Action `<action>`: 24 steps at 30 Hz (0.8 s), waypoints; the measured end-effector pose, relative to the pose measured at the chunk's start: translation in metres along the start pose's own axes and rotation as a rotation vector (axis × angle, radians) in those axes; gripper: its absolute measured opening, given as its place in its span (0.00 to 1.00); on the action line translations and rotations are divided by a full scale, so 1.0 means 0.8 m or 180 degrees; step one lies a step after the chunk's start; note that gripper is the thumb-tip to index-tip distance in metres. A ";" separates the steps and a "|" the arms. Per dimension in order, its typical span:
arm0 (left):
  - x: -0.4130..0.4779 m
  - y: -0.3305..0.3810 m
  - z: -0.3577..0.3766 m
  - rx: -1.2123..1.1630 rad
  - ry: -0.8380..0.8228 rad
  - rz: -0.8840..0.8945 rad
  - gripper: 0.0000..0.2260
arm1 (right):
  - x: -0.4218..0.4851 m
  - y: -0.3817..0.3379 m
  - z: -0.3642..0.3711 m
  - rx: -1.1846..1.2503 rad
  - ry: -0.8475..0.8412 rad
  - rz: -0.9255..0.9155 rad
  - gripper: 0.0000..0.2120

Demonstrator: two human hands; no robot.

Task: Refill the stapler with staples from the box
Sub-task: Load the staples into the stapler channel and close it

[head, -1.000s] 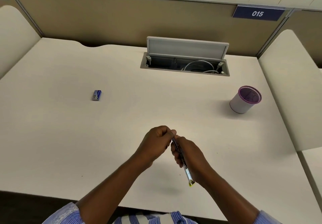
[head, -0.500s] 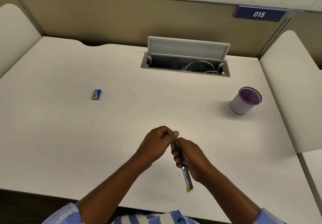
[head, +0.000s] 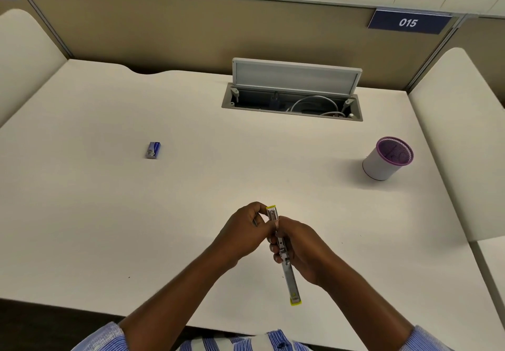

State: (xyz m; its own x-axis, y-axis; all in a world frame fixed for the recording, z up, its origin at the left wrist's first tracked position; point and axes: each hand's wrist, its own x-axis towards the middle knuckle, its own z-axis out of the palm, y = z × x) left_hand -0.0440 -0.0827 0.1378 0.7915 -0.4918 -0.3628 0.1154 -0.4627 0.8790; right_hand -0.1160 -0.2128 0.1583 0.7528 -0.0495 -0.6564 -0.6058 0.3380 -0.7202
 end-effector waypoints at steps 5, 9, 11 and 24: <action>-0.001 -0.004 0.000 -0.0482 -0.0272 -0.0340 0.05 | 0.003 -0.003 -0.001 -0.0038 -0.0086 -0.0098 0.08; -0.001 -0.005 -0.002 -0.0783 -0.0433 -0.0464 0.05 | 0.004 -0.005 0.000 0.0042 -0.0145 -0.0061 0.10; -0.001 -0.003 -0.003 -0.0714 -0.0390 -0.0505 0.08 | 0.005 -0.005 0.001 0.0217 -0.0144 -0.0013 0.11; 0.004 -0.012 -0.008 -0.0536 0.0065 -0.0372 0.03 | 0.004 -0.001 0.004 0.0308 -0.0487 0.0303 0.14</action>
State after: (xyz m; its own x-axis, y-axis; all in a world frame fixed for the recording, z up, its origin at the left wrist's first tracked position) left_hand -0.0386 -0.0751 0.1301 0.7787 -0.4261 -0.4605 0.3046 -0.3849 0.8713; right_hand -0.1126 -0.2105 0.1576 0.7282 0.1278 -0.6734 -0.6540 0.4234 -0.6269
